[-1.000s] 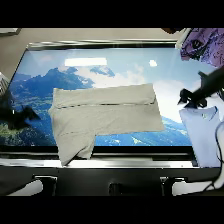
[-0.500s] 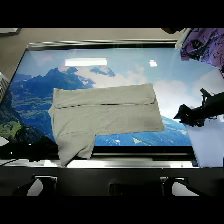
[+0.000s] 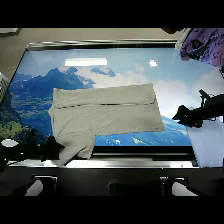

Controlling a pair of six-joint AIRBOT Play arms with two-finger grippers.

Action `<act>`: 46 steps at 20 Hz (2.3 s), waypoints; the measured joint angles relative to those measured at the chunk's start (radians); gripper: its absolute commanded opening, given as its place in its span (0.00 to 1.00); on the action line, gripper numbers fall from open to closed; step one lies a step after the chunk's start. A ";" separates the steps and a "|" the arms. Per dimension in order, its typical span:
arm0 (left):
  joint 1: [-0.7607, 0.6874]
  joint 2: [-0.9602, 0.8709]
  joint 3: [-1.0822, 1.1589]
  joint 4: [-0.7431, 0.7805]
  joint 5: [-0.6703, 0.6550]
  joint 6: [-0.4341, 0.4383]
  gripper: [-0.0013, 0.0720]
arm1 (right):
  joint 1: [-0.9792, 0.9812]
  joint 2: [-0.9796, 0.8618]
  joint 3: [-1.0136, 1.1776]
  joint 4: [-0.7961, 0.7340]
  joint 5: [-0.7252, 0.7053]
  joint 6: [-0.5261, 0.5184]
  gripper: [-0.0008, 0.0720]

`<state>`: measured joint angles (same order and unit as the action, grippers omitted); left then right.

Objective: Fold the clothes and pants, and hang the long-sleeved shirts on hangers.

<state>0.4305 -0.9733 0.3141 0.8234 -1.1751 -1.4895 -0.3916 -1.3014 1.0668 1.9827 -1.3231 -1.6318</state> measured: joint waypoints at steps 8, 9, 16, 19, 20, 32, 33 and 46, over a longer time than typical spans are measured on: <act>-0.014 -0.025 -0.001 -0.082 -0.005 0.049 0.05 | 0.000 -0.018 -0.137 0.044 0.087 -0.061 0.66; -0.014 -0.026 -0.001 -0.083 -0.009 0.050 0.05 | 0.000 -0.027 -0.151 0.063 0.107 -0.073 0.66; -0.014 -0.027 -0.001 -0.089 -0.027 0.054 0.05 | 0.047 -0.134 -0.191 0.179 0.190 -0.145 0.60; -0.014 -0.027 0.002 -0.090 -0.031 0.054 0.05 | 0.099 -0.165 -0.195 0.194 0.233 -0.145 0.06; -0.014 -0.027 0.008 -0.090 -0.032 0.054 0.05 | 0.111 -0.168 -0.195 0.196 0.242 -0.141 0.06; 0.049 0.146 0.365 0.137 -0.271 -0.077 0.05 | 0.140 0.114 -0.198 0.019 -0.023 0.086 0.06; 0.050 0.185 0.374 0.158 -0.294 -0.098 0.05 | 0.140 0.154 -0.198 0.005 -0.062 0.104 0.06; -0.062 0.002 0.539 0.103 -0.163 -0.095 0.05 | 0.140 0.138 -0.126 0.082 0.048 0.098 0.06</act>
<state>0.3683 -0.9710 0.8532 0.9264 -1.3380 -1.5845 -0.2516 -1.1633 0.9409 2.0651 -1.2747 -1.5337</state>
